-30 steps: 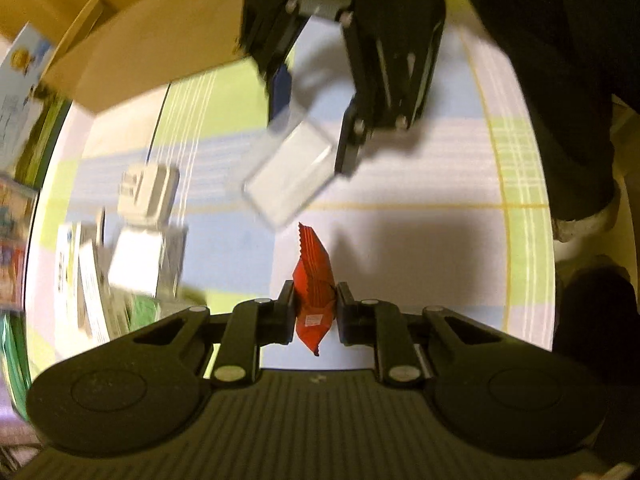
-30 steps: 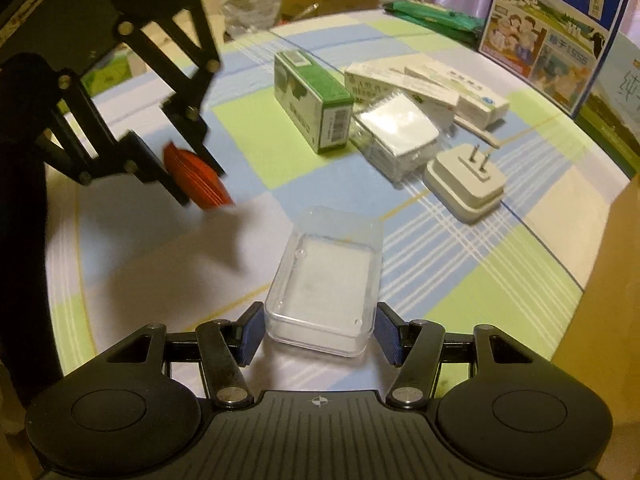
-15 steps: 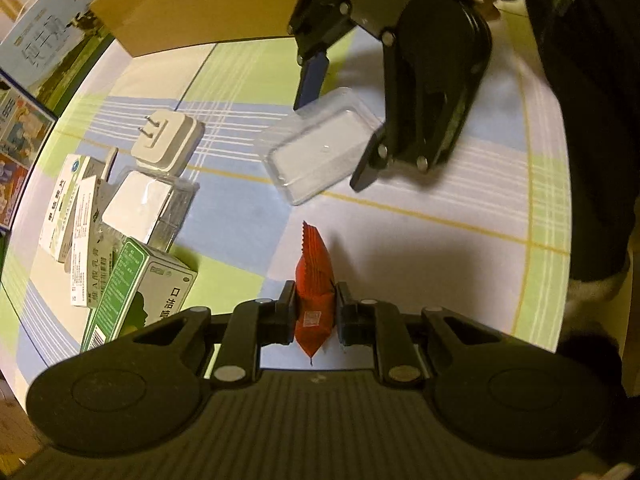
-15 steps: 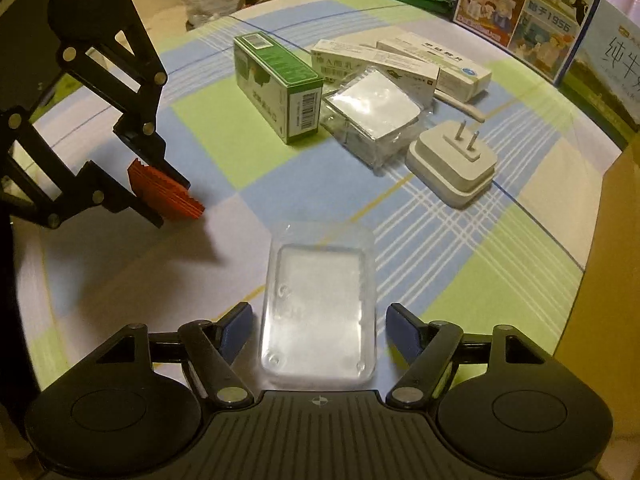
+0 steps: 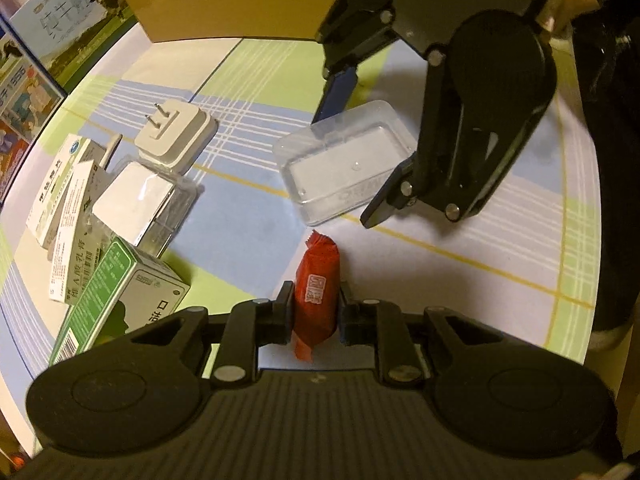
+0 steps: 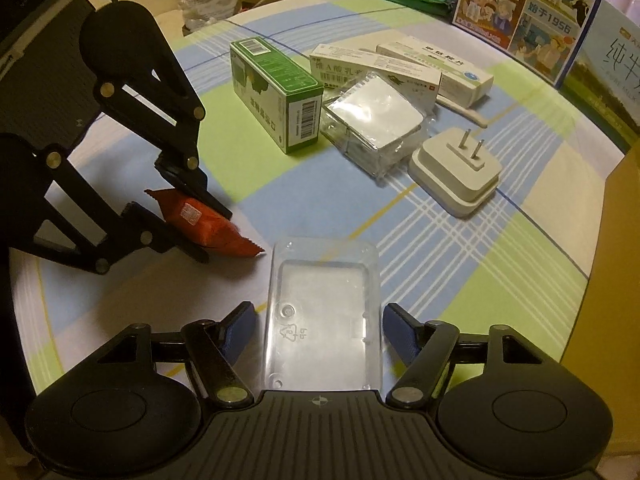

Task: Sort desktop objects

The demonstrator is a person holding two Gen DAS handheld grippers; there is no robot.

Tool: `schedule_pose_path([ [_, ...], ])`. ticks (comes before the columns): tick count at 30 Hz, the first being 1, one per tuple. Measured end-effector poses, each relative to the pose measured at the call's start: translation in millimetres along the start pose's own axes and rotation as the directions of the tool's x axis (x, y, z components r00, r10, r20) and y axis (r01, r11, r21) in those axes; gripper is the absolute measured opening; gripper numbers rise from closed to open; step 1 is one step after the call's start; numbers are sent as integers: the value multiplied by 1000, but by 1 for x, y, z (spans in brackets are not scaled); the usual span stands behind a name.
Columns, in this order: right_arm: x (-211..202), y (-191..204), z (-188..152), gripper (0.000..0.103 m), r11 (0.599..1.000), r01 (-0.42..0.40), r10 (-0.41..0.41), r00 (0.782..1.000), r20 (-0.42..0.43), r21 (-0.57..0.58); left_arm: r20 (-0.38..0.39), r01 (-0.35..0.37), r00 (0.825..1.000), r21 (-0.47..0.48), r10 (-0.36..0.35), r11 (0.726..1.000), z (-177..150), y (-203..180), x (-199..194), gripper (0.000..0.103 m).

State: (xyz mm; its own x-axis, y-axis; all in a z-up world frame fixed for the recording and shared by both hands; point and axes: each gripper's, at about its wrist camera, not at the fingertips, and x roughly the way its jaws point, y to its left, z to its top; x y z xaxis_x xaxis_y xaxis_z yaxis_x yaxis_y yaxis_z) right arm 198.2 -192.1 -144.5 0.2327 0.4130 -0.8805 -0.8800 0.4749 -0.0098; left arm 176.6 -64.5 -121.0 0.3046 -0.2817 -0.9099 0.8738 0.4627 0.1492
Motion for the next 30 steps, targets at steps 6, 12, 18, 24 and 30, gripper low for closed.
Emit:
schedule_pose_path([
  [6, -1, 0, 2, 54, 1000, 2, -2, 1000, -1, 10, -3, -12, 1000, -50, 12, 999, -2, 4, -2, 15],
  [12, -16, 2, 6, 53, 1000, 23, -23, 1000, 11, 15, -17, -47, 999, -128, 45, 991, -2, 10, -13, 14],
  [18, -43, 5, 14, 53, 998, 67, -67, 997, 38, 9, -41, -89, 996, -182, 83, 979, 1, 11, -36, 14],
  [24, -75, 8, 20, 53, 994, 103, -105, 992, 66, 40, -69, -143, 989, -255, 130, 956, 7, 10, -63, 14],
  [30, -110, 10, 17, 53, 986, 133, -143, 985, 98, 104, -49, -164, 986, -355, 157, 920, 20, 6, -90, 14],
])
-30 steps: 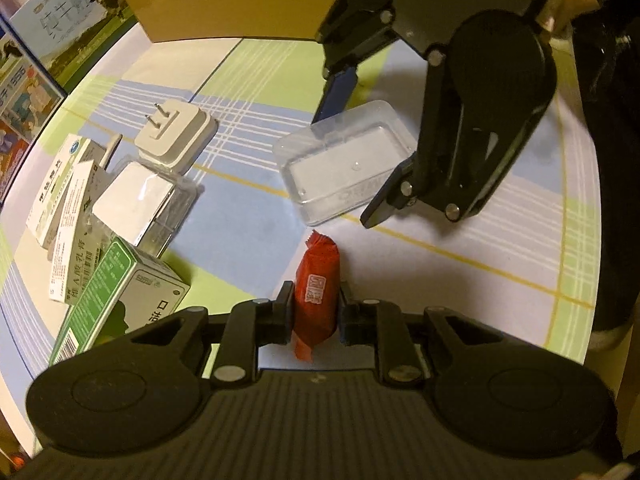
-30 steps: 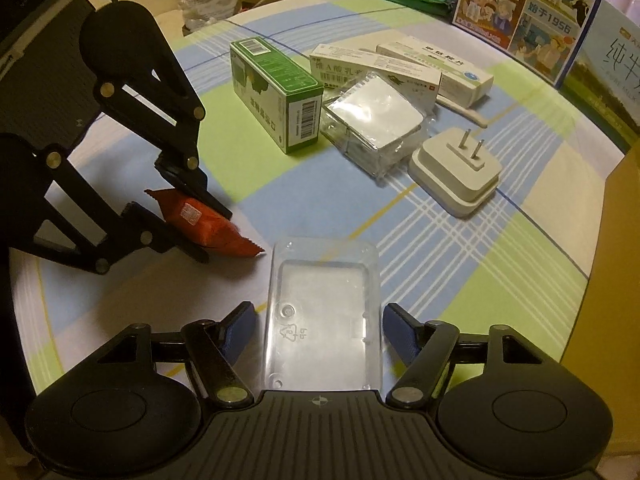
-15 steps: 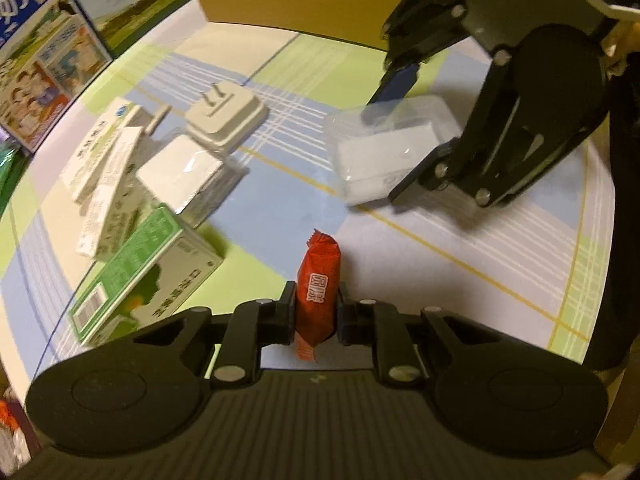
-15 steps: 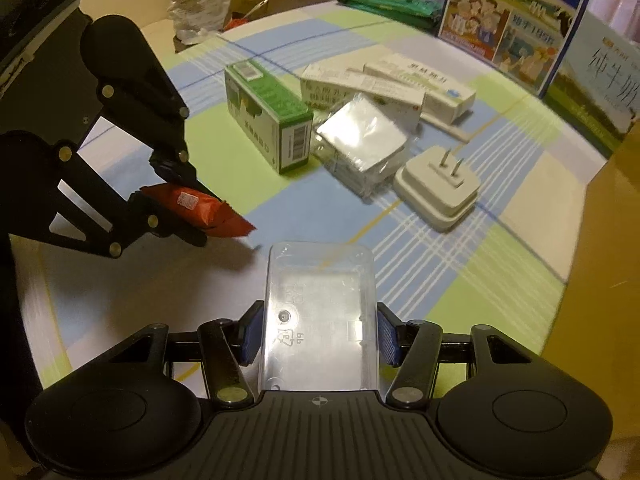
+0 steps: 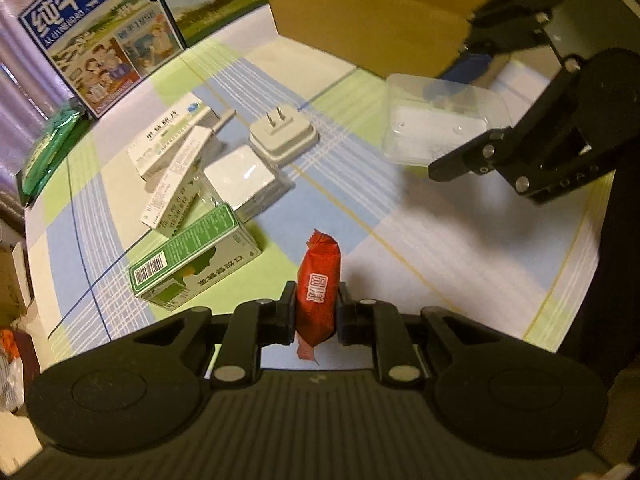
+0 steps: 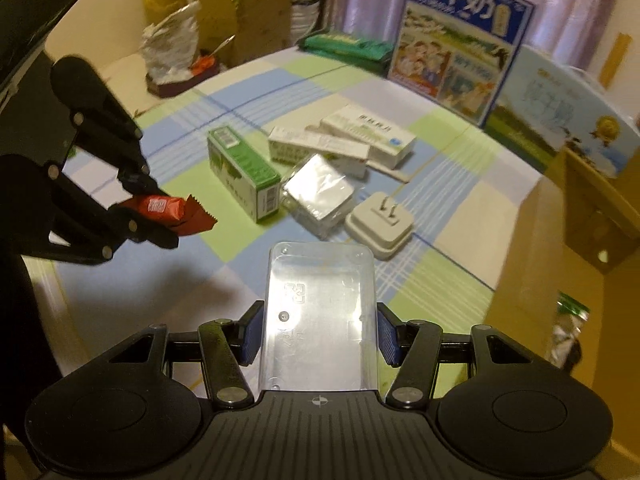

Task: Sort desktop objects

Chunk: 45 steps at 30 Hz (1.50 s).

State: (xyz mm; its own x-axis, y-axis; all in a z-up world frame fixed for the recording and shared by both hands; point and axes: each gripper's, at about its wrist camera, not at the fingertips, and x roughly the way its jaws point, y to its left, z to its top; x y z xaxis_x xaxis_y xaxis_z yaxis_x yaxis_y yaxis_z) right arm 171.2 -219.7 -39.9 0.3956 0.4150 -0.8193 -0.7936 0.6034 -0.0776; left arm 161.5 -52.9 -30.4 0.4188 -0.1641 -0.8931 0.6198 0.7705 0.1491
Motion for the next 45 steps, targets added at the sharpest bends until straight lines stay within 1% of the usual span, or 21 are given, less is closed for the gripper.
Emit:
schedule_pose_path([
  [3, -19, -4, -2, 53, 999, 23, -24, 999, 24, 40, 11, -14, 1000, -25, 14, 1000, 7, -6, -12, 15],
  [7, -44, -15, -8, 53, 994, 52, -57, 997, 52, 98, 38, -50, 998, -50, 51, 998, 19, -15, -25, 15],
  [10, -60, -24, -14, 53, 987, 74, -83, 994, 65, 141, 59, -49, 997, -80, 54, 996, 28, -23, -33, 14],
  [16, -90, -49, -27, 53, 971, 112, -132, 988, 81, 211, 81, -46, 995, -93, 54, 995, 48, -44, -39, 14],
  [19, -106, -62, -34, 53, 960, 135, -159, 984, 84, 243, 94, -32, 995, -116, 43, 993, 60, -52, -40, 14],
  [25, -128, -89, -47, 53, 939, 184, -215, 974, 76, 289, 135, 18, 991, -155, 4, 988, 91, -69, -43, 14],
  [31, -145, -116, -56, 53, 910, 218, -260, 963, 76, 352, 175, 96, 983, -197, -62, 976, 123, -86, -42, 14],
  [38, -152, -146, -63, 53, 887, 236, -283, 957, 64, 397, 203, 152, 973, -233, -105, 961, 159, -98, -37, 14],
  [42, -150, -160, -65, 53, 878, 240, -287, 956, 54, 413, 206, 183, 970, -252, -132, 950, 176, -102, -29, 14],
  [45, -147, -171, -67, 53, 872, 241, -288, 956, 49, 426, 206, 192, 968, -257, -140, 947, 186, -104, -22, 14],
])
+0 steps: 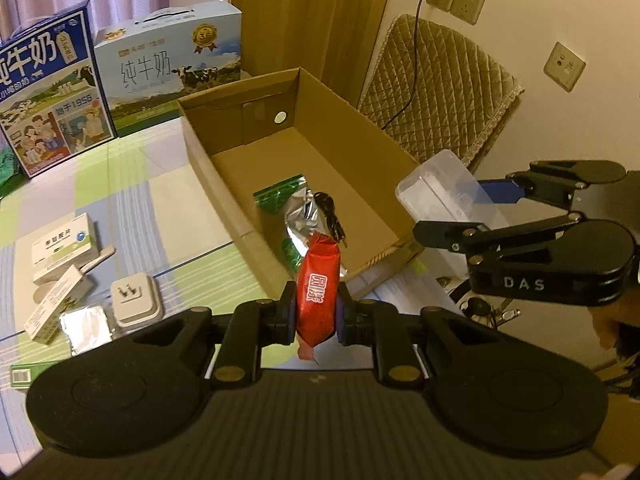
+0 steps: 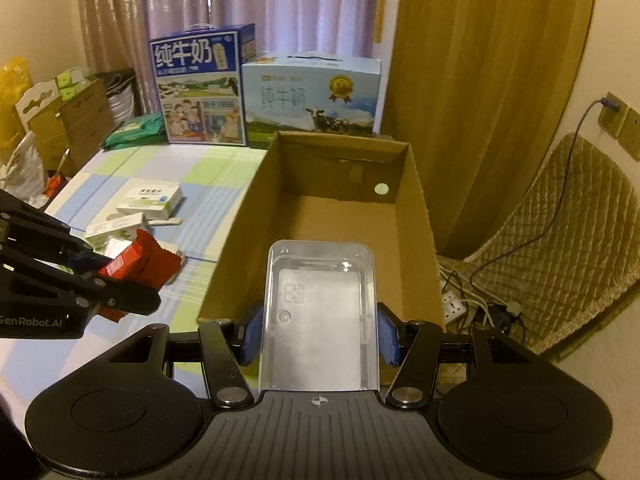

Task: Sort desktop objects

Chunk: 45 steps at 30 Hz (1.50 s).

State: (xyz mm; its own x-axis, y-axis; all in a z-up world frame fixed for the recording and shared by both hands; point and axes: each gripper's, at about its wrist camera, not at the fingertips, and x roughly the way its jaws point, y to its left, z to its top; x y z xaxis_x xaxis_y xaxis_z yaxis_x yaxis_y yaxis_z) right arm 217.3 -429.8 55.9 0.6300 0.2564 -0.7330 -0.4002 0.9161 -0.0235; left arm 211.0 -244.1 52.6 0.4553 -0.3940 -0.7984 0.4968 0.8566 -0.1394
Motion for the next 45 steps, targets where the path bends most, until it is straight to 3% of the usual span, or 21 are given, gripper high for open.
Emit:
schedule_pose_path([
  [22, 41, -43, 14, 53, 998, 12, -11, 1000, -19, 67, -7, 60, 998, -102, -61, 993, 38, 0, 58, 14],
  [35, 57, -54, 16, 53, 996, 23, -22, 1000, -14, 90, 1, 50, 999, -164, -50, 985, 45, 11, 77, 18],
  [45, 63, -52, 17, 53, 995, 6, -5, 1000, -14, 101, 9, 19, 1000, -139, -18, 990, 40, 17, 71, 19],
])
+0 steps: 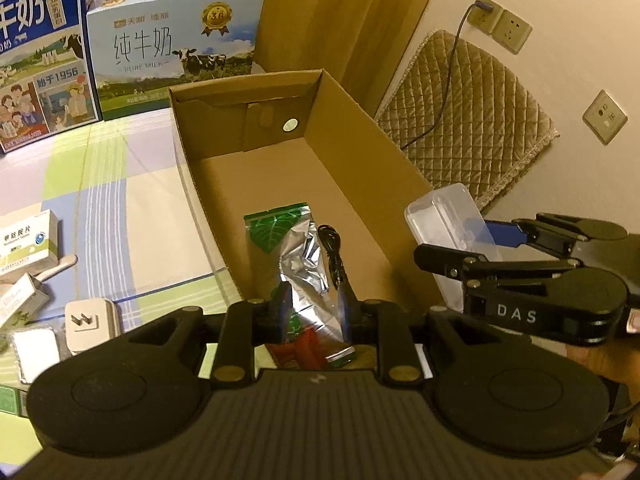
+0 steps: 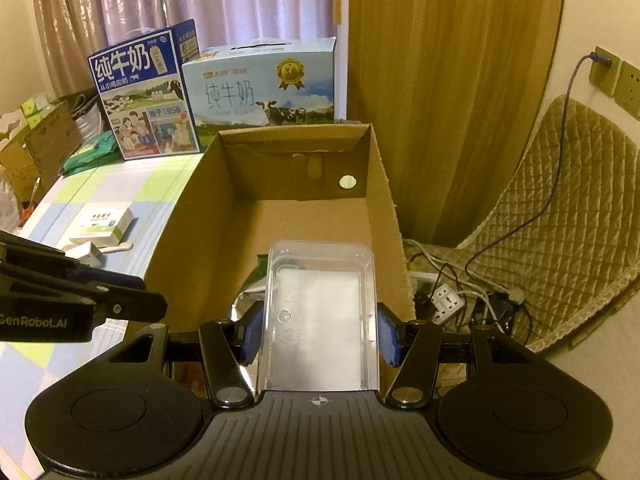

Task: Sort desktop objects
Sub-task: 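Lower the red packet and clear tray into the box and open both tools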

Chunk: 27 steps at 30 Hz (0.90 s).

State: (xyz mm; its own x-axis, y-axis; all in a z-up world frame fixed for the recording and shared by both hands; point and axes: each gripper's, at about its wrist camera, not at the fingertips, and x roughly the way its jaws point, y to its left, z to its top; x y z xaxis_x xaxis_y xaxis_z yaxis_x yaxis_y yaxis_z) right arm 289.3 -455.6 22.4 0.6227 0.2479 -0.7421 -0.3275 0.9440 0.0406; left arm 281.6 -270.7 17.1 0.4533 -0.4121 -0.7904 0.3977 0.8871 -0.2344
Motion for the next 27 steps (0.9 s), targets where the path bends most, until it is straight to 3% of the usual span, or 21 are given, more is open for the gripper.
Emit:
schedule_pose_path([
  [8, 2, 4, 7, 55, 999, -46, 45, 998, 47, 17, 15, -9, 1000, 12, 9, 1000, -2, 4, -6, 24],
  [11, 2, 3, 9, 65, 998, -41, 38, 998, 56, 39, 17, -20, 1000, 21, 20, 1000, -3, 7, -7, 24],
  [27, -11, 14, -9, 72, 1000, -25, 25, 999, 39, 18, 22, -53, 998, 0, 53, 999, -24, 34, -30, 30],
])
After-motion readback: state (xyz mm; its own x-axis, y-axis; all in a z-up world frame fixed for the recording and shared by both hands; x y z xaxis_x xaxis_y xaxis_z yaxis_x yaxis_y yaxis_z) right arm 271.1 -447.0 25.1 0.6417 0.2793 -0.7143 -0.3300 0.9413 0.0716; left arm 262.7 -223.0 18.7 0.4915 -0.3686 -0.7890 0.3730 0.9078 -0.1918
